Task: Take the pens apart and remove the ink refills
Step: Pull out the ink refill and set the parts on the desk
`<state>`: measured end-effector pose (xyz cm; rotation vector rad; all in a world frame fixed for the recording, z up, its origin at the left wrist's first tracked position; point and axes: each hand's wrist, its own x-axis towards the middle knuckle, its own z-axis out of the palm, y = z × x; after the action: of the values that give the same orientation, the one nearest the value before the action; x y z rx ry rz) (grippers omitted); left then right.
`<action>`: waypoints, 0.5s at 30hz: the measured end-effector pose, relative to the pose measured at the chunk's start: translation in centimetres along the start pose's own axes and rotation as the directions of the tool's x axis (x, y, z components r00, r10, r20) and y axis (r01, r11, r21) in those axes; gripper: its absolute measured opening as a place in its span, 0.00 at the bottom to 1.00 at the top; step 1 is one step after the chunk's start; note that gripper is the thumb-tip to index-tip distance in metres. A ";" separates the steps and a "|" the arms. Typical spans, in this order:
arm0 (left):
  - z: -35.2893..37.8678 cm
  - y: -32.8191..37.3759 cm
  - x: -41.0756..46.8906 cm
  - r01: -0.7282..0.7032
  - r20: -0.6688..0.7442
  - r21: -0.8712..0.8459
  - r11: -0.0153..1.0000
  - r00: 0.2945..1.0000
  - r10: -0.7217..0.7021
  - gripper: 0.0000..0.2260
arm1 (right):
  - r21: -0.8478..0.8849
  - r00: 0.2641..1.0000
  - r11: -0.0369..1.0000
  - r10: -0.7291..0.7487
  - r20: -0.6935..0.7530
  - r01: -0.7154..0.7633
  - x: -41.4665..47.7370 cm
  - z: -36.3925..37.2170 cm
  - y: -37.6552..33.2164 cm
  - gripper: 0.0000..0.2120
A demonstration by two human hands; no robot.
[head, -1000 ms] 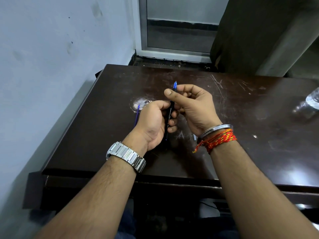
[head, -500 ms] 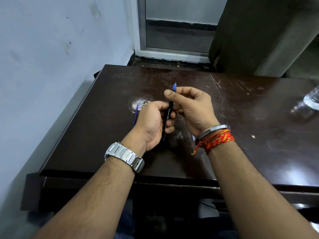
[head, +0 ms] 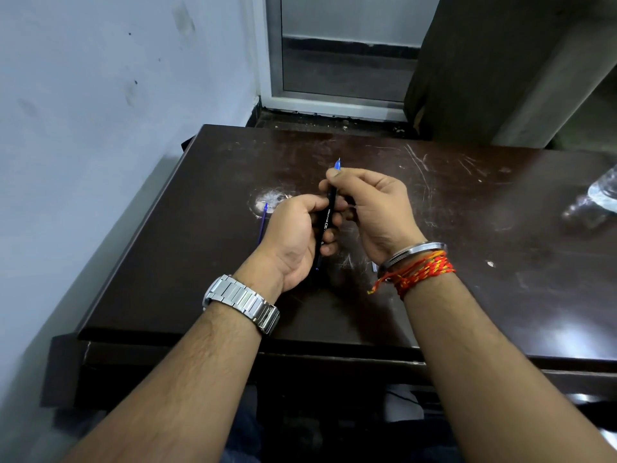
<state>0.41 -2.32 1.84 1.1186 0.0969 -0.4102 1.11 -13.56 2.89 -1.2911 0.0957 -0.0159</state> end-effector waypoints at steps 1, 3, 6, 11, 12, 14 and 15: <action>0.0 0.0 0.0 0.000 -0.005 0.006 1.000 1.000 0.000 0.14 | -0.004 1.000 1.000 -0.013 -0.014 0.013 0.0 0.0 0.0 0.08; 0.0 0.0 -0.1 -0.002 -0.005 0.022 1.000 1.000 0.002 0.14 | -0.001 0.999 1.000 -0.028 -0.042 0.028 0.0 0.1 0.2 0.11; 0.1 0.0 -0.2 0.000 0.003 0.012 1.000 1.000 0.000 0.15 | 0.003 1.000 1.000 0.008 0.000 -0.008 0.0 0.2 0.0 0.08; 0.2 0.0 -0.2 -0.004 -0.003 0.048 0.999 1.000 0.004 0.14 | -0.013 1.000 1.000 -0.020 -0.019 0.020 0.1 0.0 0.3 0.08; 0.3 -0.1 -0.2 -0.008 0.000 0.059 0.998 1.000 0.008 0.15 | -0.017 0.999 1.000 -0.024 -0.025 0.023 0.2 0.0 0.4 0.09; 0.3 -0.1 -0.2 -0.007 0.001 0.050 0.999 1.000 0.007 0.15 | -0.012 1.000 1.000 0.009 -0.003 -0.009 0.2 0.1 0.3 0.08; 0.2 0.0 -0.2 -0.005 0.001 0.035 0.999 1.000 0.005 0.15 | 0.000 0.999 0.999 0.033 0.018 -0.033 0.2 0.1 0.3 0.07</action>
<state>0.22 -2.46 1.93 1.1530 0.0870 -0.4093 1.35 -13.41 2.65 -1.2886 0.1016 0.0240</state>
